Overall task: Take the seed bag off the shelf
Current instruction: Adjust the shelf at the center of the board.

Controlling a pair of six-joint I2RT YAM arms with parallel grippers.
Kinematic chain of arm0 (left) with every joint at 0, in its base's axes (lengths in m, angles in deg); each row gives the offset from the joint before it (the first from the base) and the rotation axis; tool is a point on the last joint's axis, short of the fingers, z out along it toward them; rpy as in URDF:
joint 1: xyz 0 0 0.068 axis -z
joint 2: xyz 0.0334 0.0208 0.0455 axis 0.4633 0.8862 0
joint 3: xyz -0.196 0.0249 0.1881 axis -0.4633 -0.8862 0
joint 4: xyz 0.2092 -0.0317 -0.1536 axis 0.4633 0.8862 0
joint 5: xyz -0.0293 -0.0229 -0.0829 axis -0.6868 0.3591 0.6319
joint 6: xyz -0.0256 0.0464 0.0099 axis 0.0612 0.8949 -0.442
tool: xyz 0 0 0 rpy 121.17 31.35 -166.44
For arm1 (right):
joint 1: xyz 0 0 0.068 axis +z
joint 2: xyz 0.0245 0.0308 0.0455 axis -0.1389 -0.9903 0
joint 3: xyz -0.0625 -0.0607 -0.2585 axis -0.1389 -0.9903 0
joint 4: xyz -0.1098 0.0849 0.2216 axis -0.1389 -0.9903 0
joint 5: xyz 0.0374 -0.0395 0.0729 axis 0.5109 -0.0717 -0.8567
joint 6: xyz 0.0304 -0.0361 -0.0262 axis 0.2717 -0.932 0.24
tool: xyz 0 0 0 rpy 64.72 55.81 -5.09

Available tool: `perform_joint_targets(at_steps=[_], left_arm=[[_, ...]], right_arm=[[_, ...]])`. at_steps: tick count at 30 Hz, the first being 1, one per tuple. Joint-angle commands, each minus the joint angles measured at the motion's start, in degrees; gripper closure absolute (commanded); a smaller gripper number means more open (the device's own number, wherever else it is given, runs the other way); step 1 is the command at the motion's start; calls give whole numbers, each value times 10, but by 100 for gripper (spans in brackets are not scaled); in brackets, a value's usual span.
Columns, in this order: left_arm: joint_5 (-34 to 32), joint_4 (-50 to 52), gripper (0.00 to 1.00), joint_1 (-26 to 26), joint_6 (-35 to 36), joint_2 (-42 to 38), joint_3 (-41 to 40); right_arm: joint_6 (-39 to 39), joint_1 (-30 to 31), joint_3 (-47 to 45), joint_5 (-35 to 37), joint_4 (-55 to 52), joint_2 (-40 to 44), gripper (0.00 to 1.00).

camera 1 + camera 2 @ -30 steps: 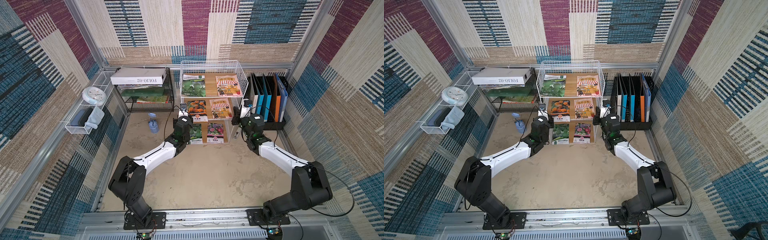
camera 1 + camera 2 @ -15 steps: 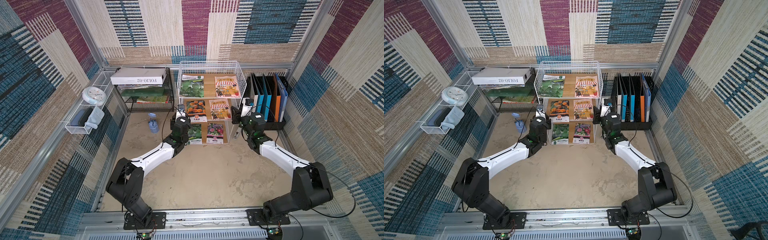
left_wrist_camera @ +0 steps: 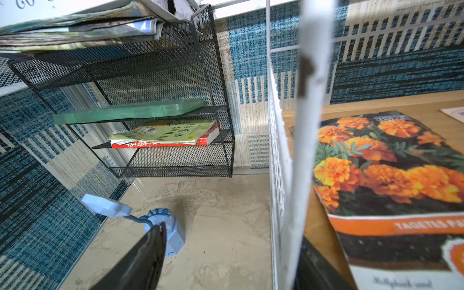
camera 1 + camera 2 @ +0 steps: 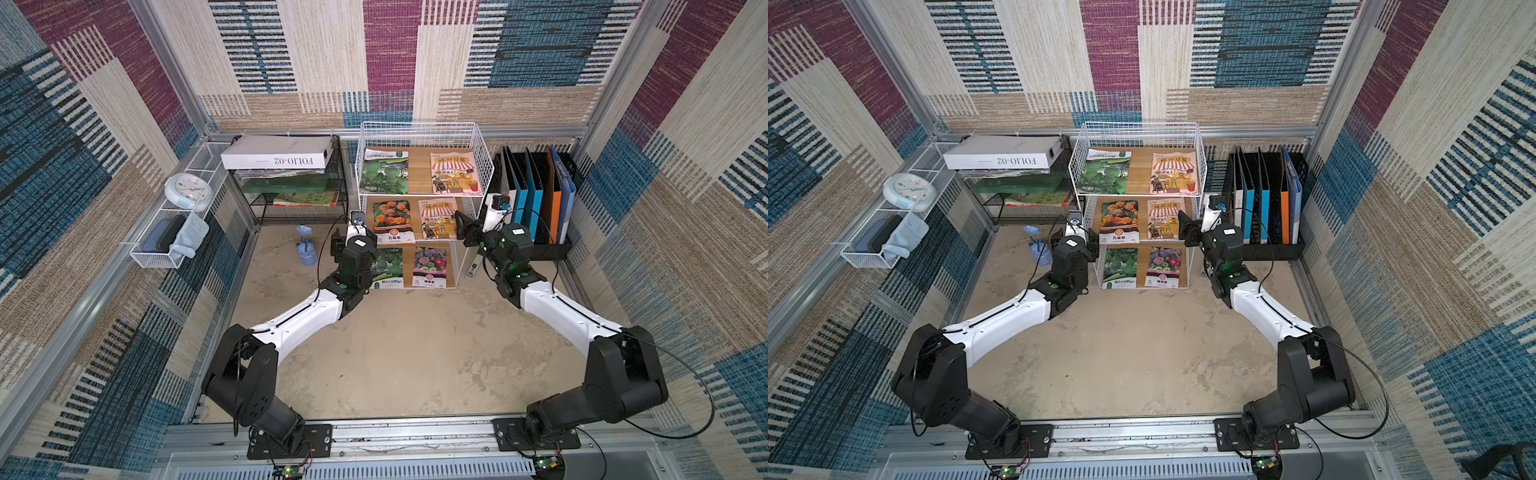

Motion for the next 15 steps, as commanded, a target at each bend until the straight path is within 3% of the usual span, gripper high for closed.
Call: perform_joint_targets(at_steps=[1, 8, 15], left_arm=[[8, 17, 21, 1, 4, -17, -7], [33, 20, 18, 4, 6, -64, -27], [73, 37, 3, 9, 10, -141, -79]], right_arm=[[-6, 0, -1, -2, 6, 10, 19], [-12, 0, -21, -2, 1, 37, 13], [-27, 1, -90, -17, -11, 113, 11]])
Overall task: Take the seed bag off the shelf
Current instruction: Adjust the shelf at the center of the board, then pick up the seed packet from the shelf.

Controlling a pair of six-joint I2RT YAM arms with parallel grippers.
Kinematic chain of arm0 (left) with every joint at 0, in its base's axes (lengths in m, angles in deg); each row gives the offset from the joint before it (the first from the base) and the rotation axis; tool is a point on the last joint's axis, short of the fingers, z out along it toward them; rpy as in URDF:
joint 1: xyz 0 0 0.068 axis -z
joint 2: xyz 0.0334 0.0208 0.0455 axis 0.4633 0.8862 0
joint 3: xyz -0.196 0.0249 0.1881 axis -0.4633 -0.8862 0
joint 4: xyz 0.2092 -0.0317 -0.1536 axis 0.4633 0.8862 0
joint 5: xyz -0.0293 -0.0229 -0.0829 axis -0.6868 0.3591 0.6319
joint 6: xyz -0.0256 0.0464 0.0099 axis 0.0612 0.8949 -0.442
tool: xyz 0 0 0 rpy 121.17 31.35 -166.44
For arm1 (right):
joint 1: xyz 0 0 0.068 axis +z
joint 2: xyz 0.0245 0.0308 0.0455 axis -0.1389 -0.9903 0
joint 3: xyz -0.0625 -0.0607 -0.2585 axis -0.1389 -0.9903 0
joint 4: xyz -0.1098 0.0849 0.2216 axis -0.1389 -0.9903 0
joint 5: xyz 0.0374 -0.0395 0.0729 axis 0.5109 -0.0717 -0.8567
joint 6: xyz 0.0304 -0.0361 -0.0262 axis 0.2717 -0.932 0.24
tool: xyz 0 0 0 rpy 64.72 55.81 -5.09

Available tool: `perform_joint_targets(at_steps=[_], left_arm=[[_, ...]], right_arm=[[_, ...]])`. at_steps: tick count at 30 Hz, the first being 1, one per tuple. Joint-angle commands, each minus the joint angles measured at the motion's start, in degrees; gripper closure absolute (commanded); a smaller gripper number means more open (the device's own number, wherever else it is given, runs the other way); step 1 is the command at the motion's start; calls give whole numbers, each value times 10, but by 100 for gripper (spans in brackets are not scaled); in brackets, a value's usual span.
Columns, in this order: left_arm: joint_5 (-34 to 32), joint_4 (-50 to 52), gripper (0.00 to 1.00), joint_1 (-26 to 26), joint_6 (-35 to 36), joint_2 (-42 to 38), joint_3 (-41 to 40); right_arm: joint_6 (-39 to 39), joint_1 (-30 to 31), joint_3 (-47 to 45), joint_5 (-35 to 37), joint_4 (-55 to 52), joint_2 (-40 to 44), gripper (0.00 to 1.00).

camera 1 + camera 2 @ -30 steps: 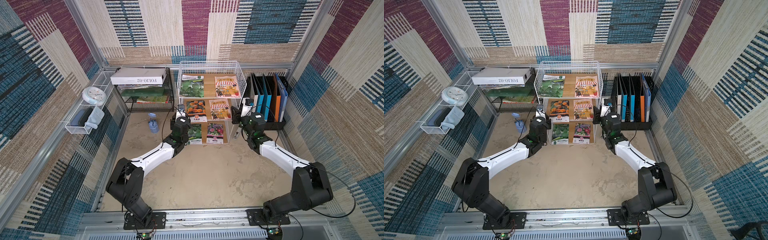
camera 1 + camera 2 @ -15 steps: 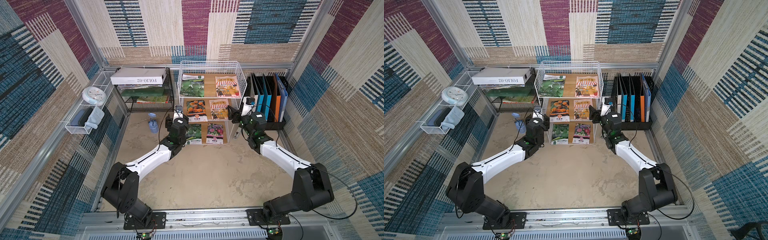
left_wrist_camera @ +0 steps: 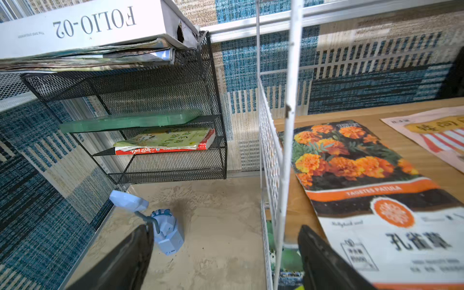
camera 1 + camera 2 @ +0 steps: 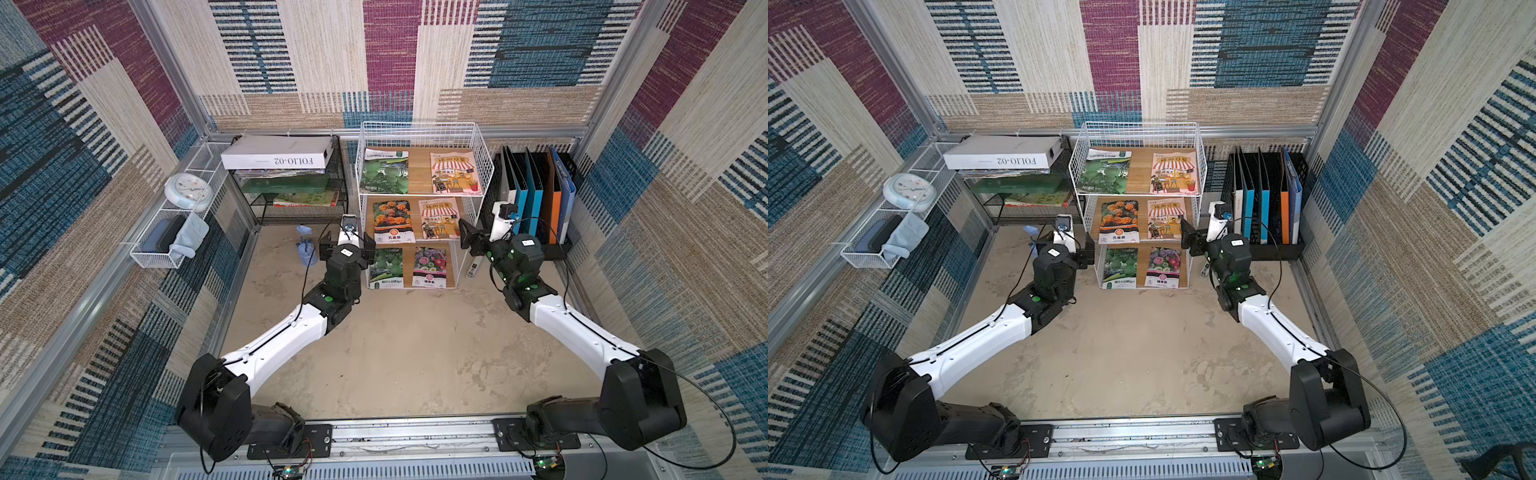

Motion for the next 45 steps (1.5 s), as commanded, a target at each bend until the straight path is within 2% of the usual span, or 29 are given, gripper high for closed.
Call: perform_joint_targets(at_steps=[1, 6, 8, 12, 15, 19, 25, 28, 33, 39, 45], left_arm=[[26, 20, 1, 1, 7, -41, -25], [54, 80, 1, 1, 2, -139, -67], [79, 135, 0, 1, -5, -184, -72], [126, 261, 0, 1, -52, -243, -56], [167, 322, 0, 1, -98, -278, -53], [196, 367, 1, 1, -130, -312, -49], [230, 405, 0, 1, -141, -325, -30], [252, 408, 0, 1, -141, -324, -27], [284, 399, 1, 1, -148, -315, -28], [296, 372, 0, 1, -162, -309, -34], [309, 374, 0, 1, -172, -291, -25]], right_arm=[[-23, 1, -23, -21, -14, 40, 11], [-74, 14, -46, -61, -122, 139, 12], [-106, 29, -41, -67, -198, 184, 13], [-172, 74, 12, -50, -331, 236, 15], [-218, 110, 82, -27, -416, 242, 17], [-291, 155, 190, 19, -484, 202, 18], [-417, 197, 363, 106, -554, 75, 18], [-502, 208, 418, 155, -556, 31, 20], [-613, 210, 465, 193, -521, 4, 21], [-694, 210, 492, 196, -529, -26, 22], [-710, 210, 566, 172, -620, -78, 22]])
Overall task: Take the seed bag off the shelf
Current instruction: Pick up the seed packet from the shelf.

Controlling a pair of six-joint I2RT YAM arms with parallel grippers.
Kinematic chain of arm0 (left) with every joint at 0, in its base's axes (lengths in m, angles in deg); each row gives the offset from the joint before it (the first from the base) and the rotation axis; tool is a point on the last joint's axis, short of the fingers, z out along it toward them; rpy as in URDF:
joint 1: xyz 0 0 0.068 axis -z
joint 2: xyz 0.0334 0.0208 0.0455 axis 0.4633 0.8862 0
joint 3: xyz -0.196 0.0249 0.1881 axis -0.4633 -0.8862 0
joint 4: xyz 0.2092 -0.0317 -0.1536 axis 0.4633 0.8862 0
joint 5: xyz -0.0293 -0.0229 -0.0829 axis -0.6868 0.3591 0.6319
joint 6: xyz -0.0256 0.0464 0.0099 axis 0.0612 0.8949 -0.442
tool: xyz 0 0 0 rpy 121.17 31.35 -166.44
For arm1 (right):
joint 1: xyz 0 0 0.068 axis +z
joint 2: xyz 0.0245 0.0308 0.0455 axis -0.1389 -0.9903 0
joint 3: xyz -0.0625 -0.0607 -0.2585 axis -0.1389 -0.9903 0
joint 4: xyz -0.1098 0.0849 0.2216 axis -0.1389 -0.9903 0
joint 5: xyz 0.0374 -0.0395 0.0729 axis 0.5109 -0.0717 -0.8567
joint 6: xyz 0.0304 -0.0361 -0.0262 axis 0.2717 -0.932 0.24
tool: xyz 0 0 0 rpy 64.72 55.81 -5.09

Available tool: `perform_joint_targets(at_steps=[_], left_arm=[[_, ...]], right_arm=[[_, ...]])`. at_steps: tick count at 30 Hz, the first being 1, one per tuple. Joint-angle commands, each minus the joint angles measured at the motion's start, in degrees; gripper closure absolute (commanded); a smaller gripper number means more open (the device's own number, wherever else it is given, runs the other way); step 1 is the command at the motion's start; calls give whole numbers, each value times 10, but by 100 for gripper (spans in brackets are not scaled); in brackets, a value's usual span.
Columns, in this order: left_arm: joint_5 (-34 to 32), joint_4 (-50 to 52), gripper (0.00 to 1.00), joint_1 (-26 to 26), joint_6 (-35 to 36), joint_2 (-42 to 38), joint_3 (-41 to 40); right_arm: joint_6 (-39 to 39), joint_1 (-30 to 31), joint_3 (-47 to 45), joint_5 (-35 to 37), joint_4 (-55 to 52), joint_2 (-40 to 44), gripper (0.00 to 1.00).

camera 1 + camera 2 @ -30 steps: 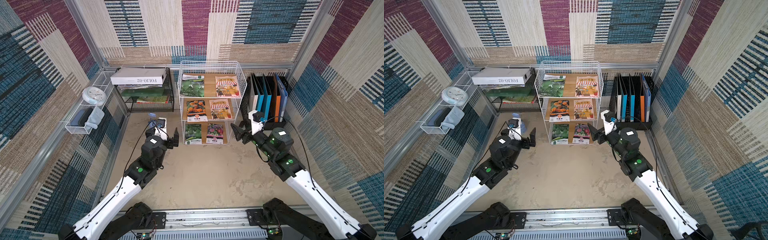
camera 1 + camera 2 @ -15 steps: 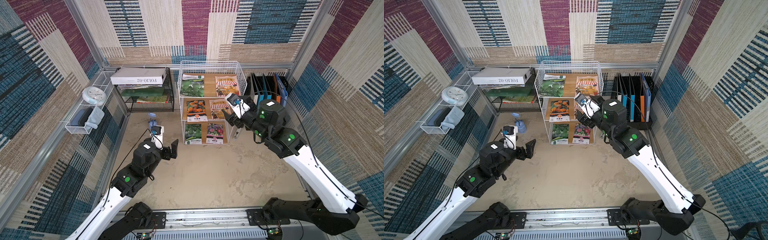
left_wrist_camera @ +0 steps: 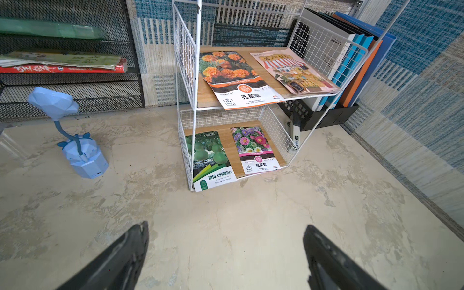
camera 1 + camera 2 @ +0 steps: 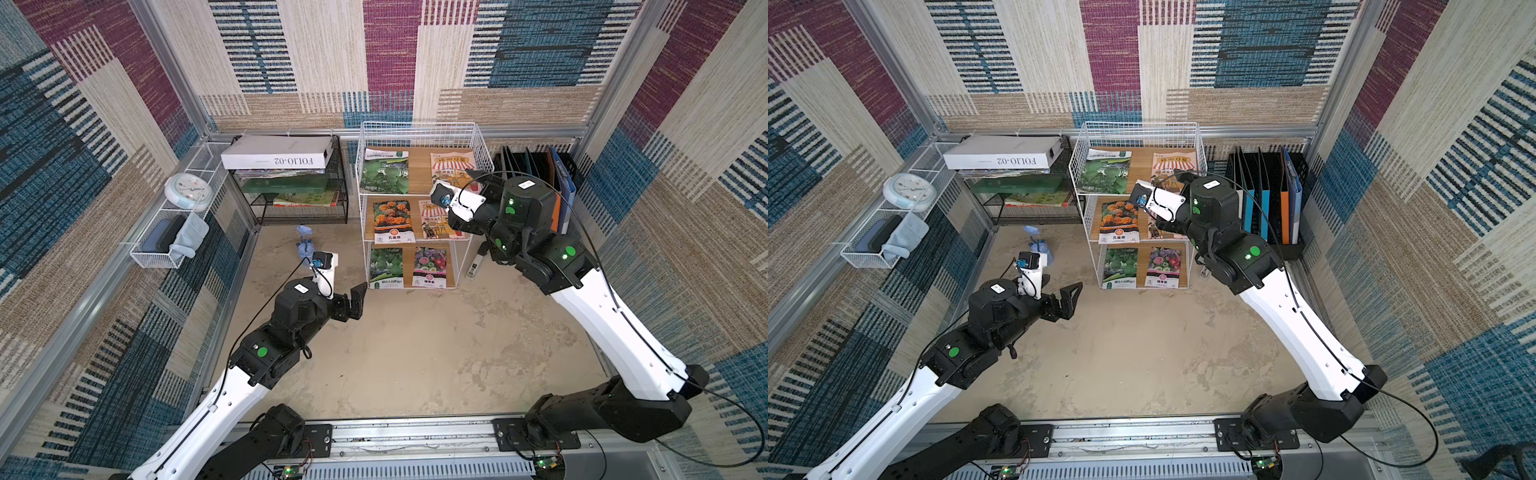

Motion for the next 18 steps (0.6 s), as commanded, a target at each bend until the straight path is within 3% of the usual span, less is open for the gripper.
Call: perform_joint_targets(at_steps=[1, 9, 18], left_arm=[[15, -18, 0, 1, -9, 5, 6], [11, -9, 1, 1, -19, 3, 10], [8, 11, 0, 0, -25, 5, 24]], right_arm=[[-26, 1, 44, -10, -58, -27, 21], [0, -15, 132, -43, -149, -103, 21], [24, -40, 136, -64, -148, -119, 24]])
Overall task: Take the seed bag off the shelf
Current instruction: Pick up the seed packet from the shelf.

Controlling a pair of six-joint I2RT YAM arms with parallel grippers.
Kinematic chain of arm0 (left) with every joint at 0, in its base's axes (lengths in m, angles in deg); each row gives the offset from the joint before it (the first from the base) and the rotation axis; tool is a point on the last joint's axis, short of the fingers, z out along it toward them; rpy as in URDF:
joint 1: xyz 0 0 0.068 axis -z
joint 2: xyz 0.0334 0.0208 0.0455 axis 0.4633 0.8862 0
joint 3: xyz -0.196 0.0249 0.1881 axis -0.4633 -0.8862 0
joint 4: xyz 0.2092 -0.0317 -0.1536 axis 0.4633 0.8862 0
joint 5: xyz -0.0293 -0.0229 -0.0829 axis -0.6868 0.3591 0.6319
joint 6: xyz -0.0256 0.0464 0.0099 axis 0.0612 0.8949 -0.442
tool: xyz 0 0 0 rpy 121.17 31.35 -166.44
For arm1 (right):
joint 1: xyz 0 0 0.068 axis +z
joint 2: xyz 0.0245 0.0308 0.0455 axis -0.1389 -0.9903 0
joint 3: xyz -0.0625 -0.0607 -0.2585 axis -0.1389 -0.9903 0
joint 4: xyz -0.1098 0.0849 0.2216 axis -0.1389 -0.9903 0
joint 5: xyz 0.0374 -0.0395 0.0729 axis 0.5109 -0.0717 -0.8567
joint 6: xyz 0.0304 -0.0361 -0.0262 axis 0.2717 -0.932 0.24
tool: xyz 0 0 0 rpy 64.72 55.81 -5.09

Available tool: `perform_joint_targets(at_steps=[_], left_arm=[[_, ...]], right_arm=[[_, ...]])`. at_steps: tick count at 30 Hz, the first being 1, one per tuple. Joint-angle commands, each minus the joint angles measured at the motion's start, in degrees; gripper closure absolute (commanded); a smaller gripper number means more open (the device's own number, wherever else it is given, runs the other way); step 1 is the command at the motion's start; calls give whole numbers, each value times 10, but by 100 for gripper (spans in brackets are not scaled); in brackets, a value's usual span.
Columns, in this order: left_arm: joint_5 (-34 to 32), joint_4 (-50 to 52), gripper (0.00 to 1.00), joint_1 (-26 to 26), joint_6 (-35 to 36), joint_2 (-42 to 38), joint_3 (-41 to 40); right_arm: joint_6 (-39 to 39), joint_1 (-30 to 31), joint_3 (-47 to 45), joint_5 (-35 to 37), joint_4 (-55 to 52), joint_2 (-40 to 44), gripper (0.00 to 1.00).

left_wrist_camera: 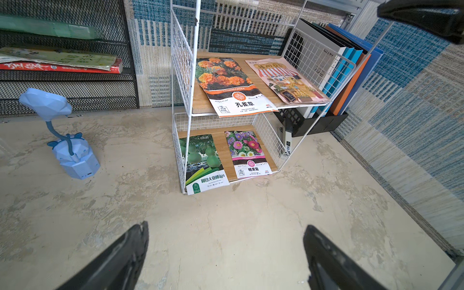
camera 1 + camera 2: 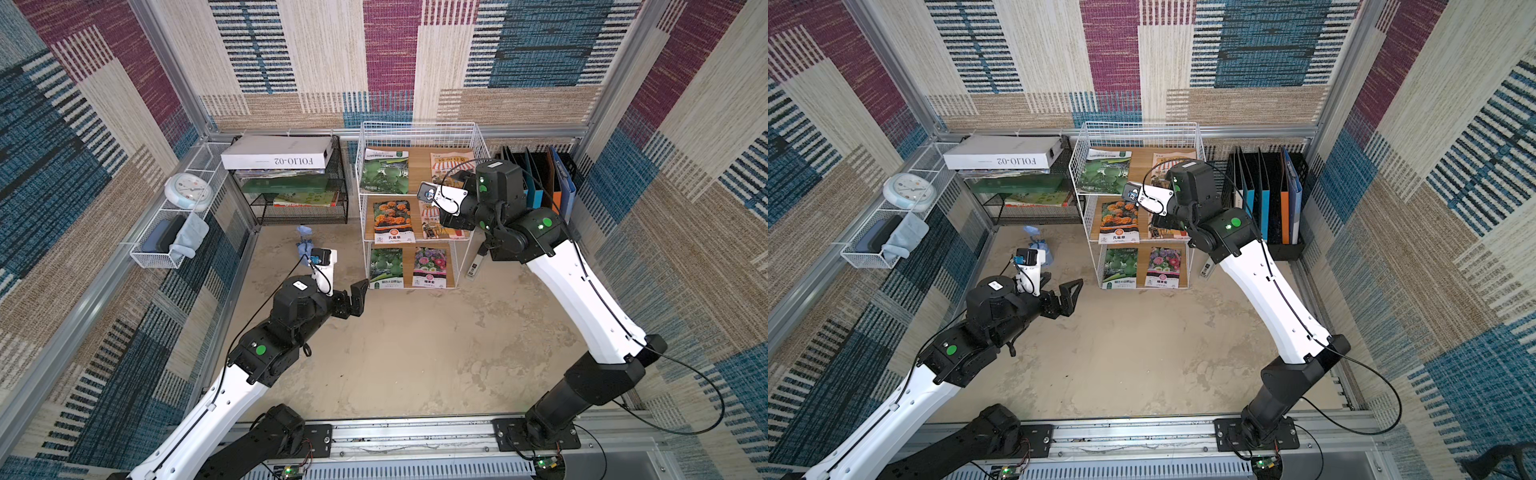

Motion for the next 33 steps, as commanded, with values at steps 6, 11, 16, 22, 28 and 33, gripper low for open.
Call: perform_joint_targets(at_steps=[6, 11, 16, 22, 28, 33], left_arm=[[0, 5, 0, 0, 1, 5, 6], [-1, 2, 0, 0, 1, 6, 6], [-4, 3, 0, 0, 2, 10, 7], [-7, 6, 0, 0, 5, 12, 12], [-9, 7, 1, 0, 8, 13, 14], [-7, 7, 0, 0, 5, 17, 14]], right_arm=[[14, -14, 2, -9, 15, -2, 28], [11, -21, -6, -6, 39, 2, 30], [8, -30, -17, -6, 63, 1, 31], [10, -39, -18, -14, 81, -2, 34], [16, -43, -19, -26, 84, 1, 37], [17, -46, -31, -29, 91, 4, 41]])
